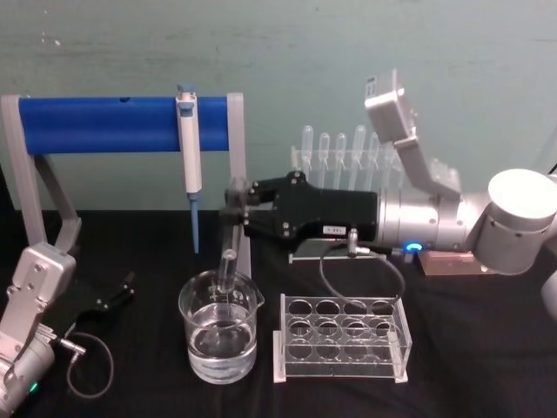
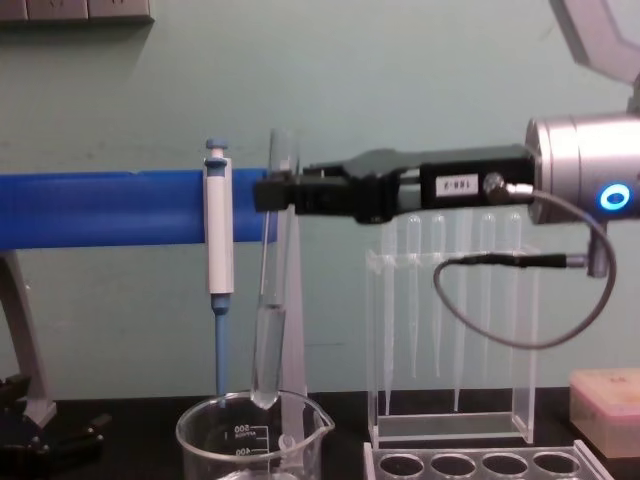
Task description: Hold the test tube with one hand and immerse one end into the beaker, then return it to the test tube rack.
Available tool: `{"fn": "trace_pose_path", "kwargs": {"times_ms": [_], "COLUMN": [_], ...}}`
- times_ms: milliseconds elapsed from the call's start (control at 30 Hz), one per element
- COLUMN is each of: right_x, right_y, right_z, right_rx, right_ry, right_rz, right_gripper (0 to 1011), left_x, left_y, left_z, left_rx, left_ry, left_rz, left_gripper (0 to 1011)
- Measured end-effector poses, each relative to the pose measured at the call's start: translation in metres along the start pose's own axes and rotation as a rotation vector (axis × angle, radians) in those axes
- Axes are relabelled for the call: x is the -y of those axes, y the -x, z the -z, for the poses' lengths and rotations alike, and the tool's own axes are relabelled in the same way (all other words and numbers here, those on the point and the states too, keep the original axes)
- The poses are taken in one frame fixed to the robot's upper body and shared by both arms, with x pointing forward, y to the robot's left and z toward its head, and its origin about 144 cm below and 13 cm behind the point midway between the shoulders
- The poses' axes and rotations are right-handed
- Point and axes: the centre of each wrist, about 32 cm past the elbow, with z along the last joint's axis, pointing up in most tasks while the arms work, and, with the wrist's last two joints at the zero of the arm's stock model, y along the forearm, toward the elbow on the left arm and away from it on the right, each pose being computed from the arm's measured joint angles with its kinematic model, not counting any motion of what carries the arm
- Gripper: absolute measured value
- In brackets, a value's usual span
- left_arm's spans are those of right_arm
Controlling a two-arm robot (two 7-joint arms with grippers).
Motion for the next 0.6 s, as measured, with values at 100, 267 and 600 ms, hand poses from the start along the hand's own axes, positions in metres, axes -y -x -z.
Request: {"fn": "trace_pose_path", "kwargs": {"times_ms": [100,267,600], "right_x": [0.004,0.012,0.034], "right_y": [-0.002,-0.005,-0.005], "right_z": [-0.009,-0.023,-0.041], "right_rx": [0.001,0.005,0.02], "right_ry": [0.001,0.01,-0.001], "right_rz": [0.007,0.01,0.037], "right_gripper": [225,225,225], "left_x": [0.0,0.0,0.0], "left_y": [0.0,0.0,0.0], "left_z": [0.0,0.0,0.0], "left_rx": [0.0,0.0,0.0], "left_ry": [0.0,0.0,0.0], "left_rz": [0.0,0.0,0.0], "left_gripper": [1000,1000,1000]}}
